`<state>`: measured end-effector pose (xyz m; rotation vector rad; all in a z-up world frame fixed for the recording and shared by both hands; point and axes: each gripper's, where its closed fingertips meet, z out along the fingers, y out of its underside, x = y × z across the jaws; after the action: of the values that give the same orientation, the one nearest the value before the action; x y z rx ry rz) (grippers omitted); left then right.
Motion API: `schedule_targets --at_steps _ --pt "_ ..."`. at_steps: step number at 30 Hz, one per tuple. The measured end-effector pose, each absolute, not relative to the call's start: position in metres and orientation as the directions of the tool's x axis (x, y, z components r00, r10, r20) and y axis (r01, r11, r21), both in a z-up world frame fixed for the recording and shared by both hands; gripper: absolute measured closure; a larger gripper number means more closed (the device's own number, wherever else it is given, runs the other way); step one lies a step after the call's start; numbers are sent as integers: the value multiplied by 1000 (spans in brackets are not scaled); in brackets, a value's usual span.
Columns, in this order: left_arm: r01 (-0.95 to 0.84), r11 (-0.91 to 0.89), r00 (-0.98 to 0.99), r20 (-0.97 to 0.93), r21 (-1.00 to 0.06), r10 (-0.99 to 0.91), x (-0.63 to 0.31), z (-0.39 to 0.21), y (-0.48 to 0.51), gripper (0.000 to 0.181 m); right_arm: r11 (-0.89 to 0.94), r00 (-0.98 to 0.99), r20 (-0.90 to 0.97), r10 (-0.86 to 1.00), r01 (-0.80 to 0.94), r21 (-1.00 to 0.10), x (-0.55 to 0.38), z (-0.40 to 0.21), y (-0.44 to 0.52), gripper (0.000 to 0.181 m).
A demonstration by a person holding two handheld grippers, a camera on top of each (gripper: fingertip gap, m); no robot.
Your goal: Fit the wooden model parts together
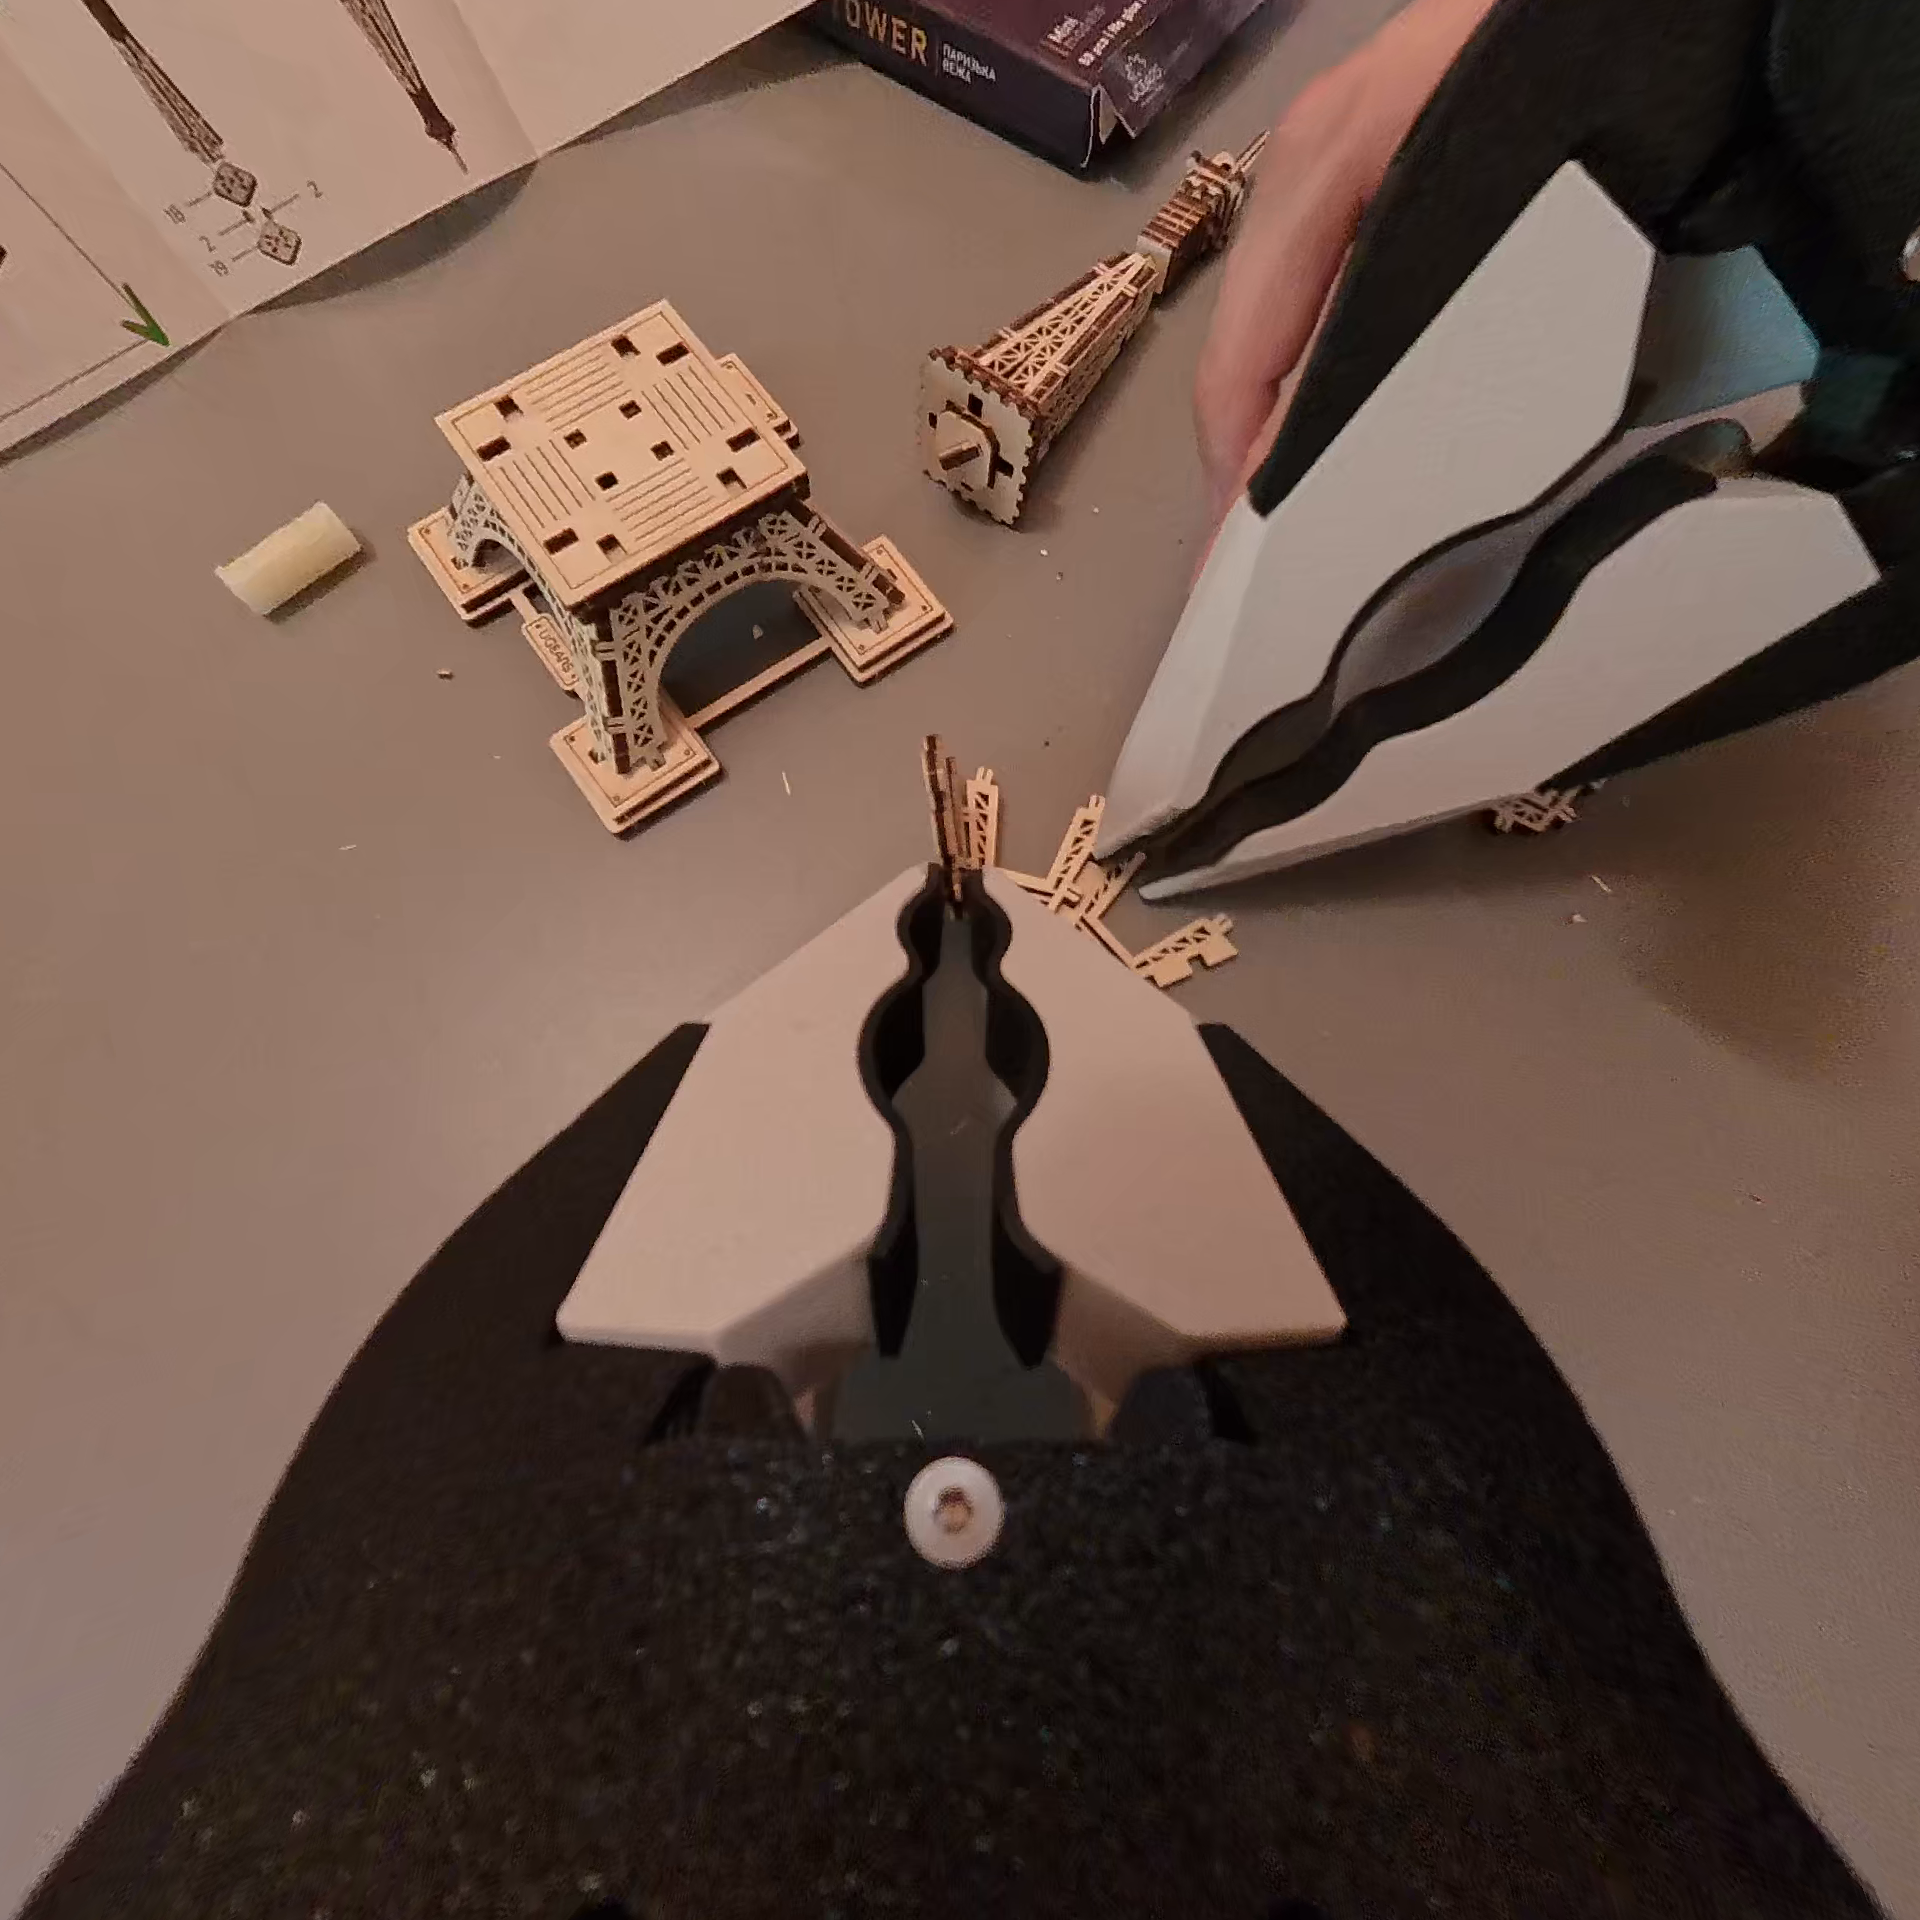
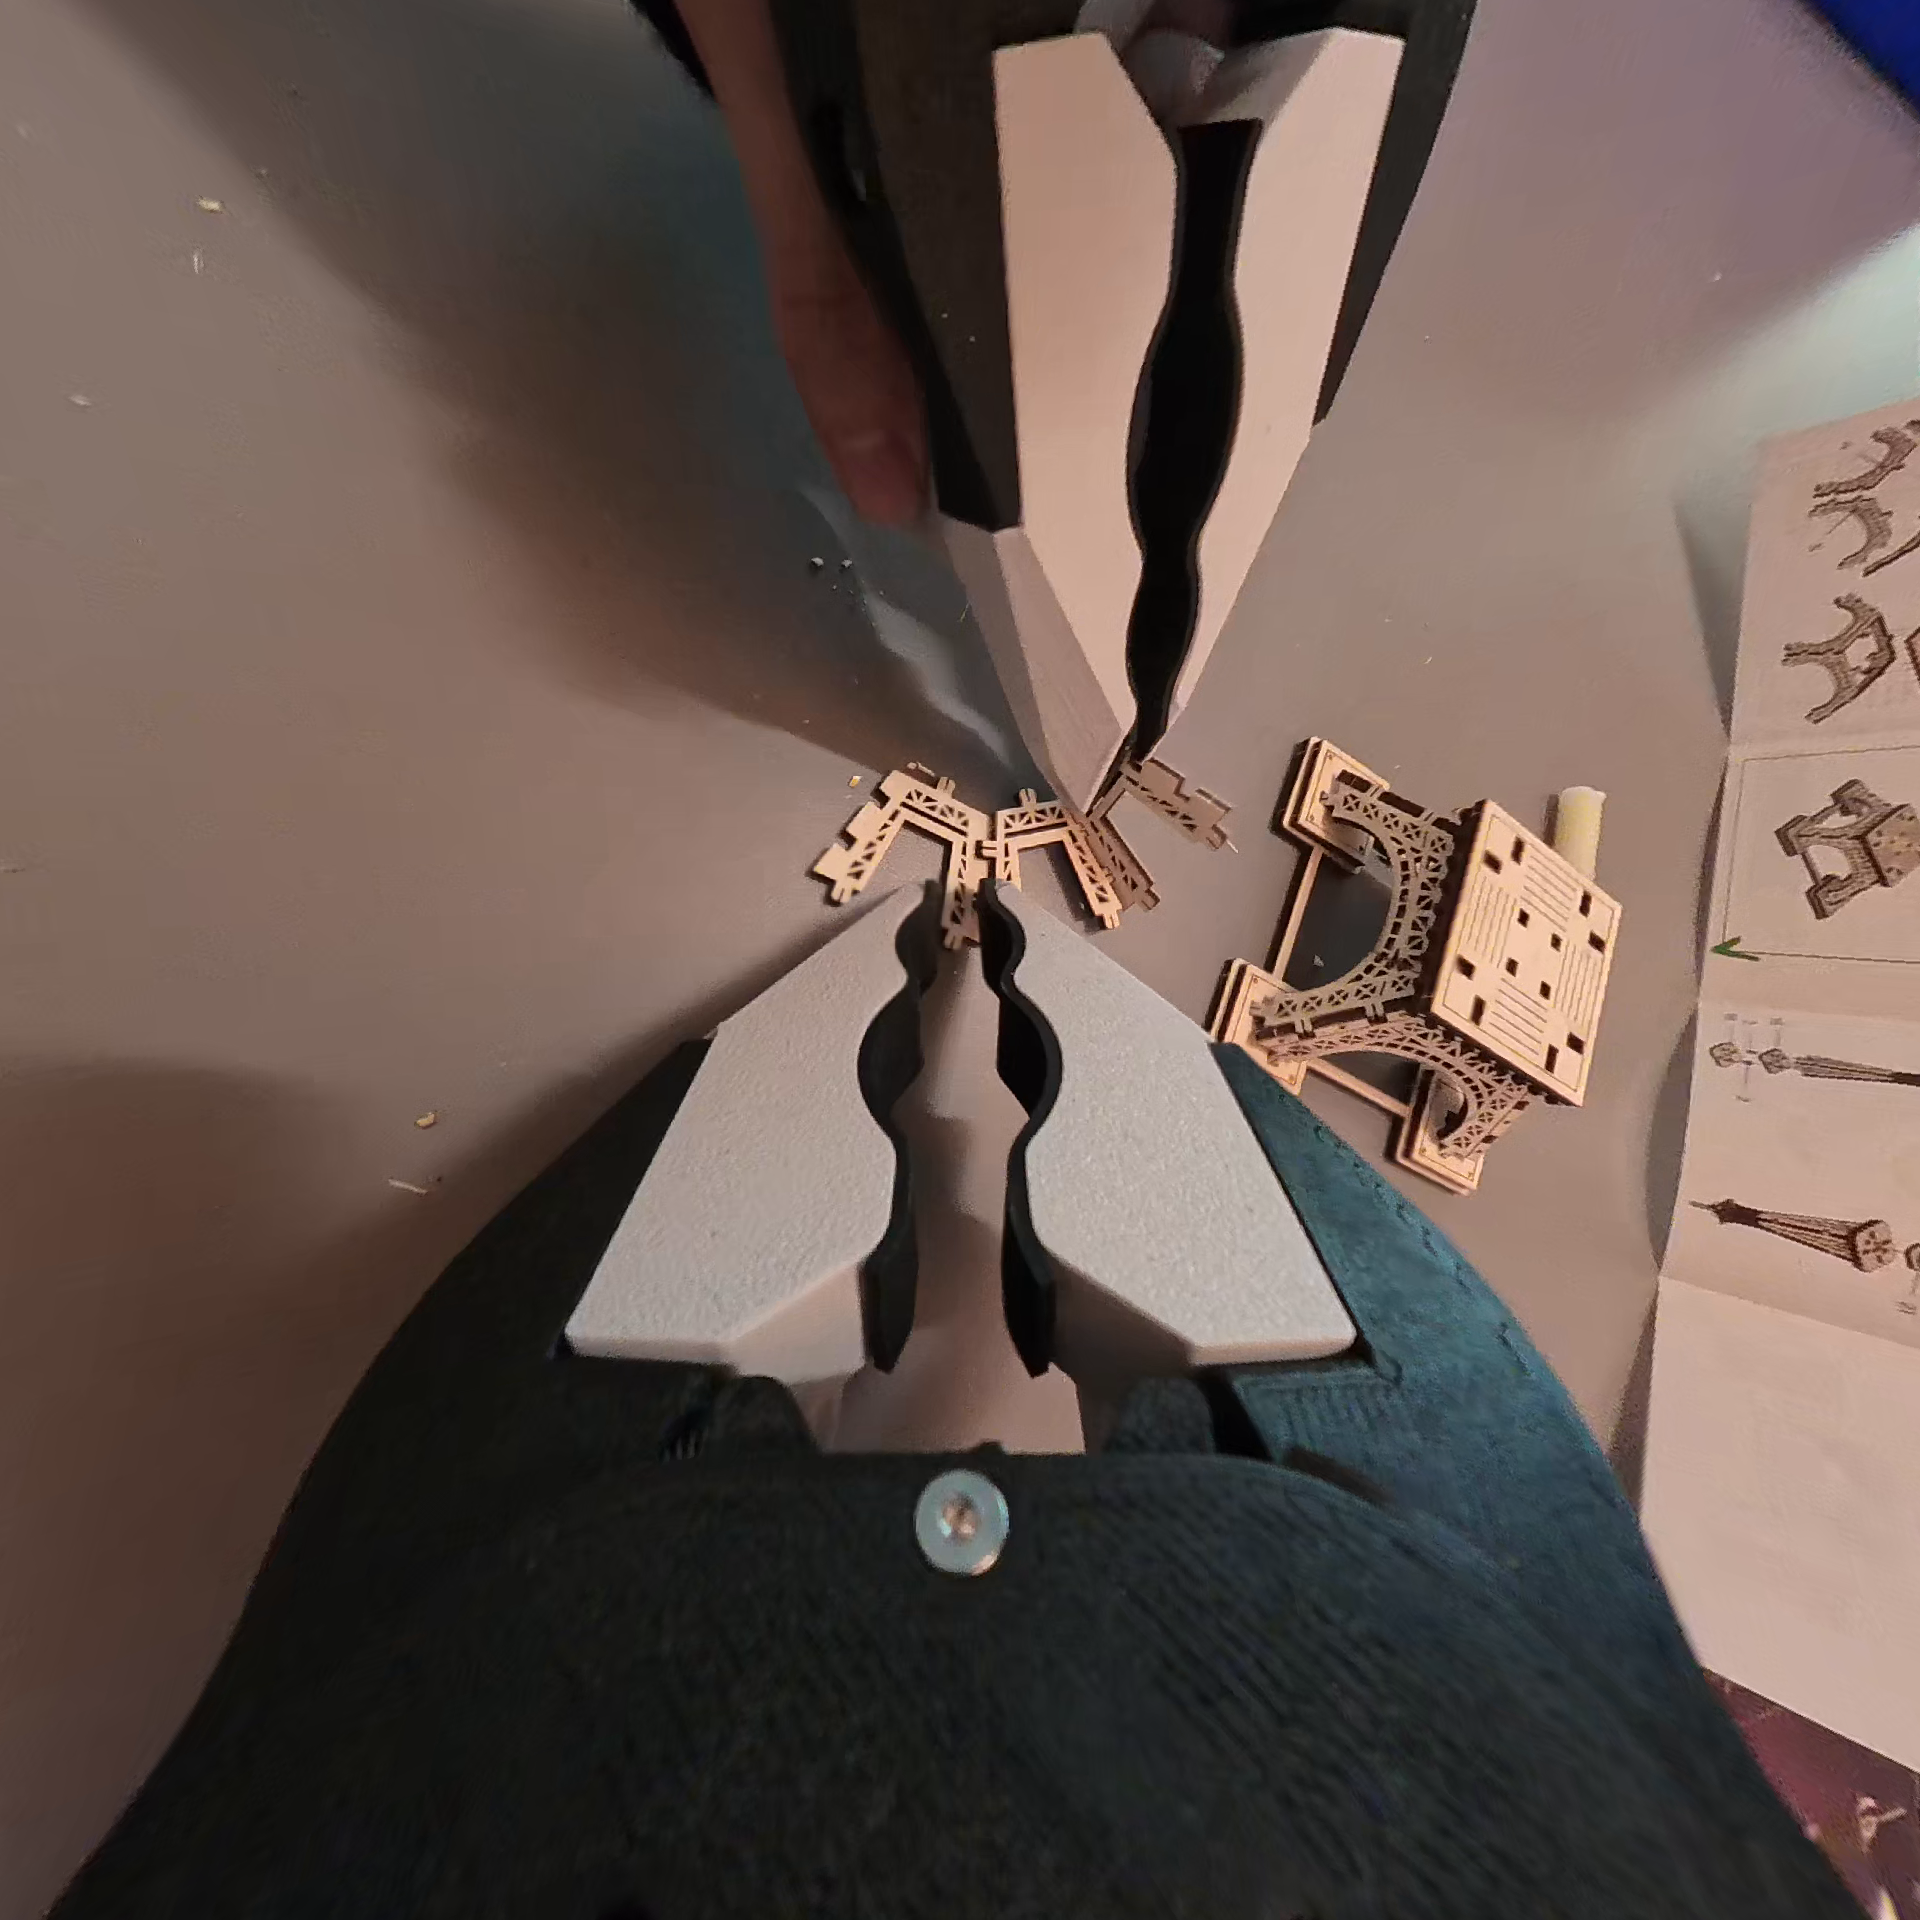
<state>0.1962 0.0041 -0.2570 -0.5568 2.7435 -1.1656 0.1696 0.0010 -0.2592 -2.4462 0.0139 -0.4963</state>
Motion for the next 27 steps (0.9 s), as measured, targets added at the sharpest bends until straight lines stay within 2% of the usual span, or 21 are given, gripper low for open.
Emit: schedule_targets --at_steps 11,15,18,24,26,27 --pt "-261 663 -939 25 -701 -343 193 -246 16 180 -793 940 299 -167 52 -608 170 -260 0 178" --pt "-147 629 -983 43 -764 -178 165 -218 6 181 -776 941 288 -180 44 -629 170 -259 0 178" --pt "-84 707 -990 -22 -702 -139 167 -234 -2 181 -751 943 269 -197 31 -660 170 -259 0 177" --pt "-17 811 -991 -99 -585 -92 173 -255 -7 181 -761 938 287 -195 40 -648 170 -260 0 177" --pt "8 862 -981 -171 -507 -91 182 -260 1 181 -754 937 285 -201 37 -656 170 -259 0 177" --pt "25 861 -981 -180 -508 -78 181 -258 0 181 -750 937 282 -204 36 -660 170 -260 0 177"
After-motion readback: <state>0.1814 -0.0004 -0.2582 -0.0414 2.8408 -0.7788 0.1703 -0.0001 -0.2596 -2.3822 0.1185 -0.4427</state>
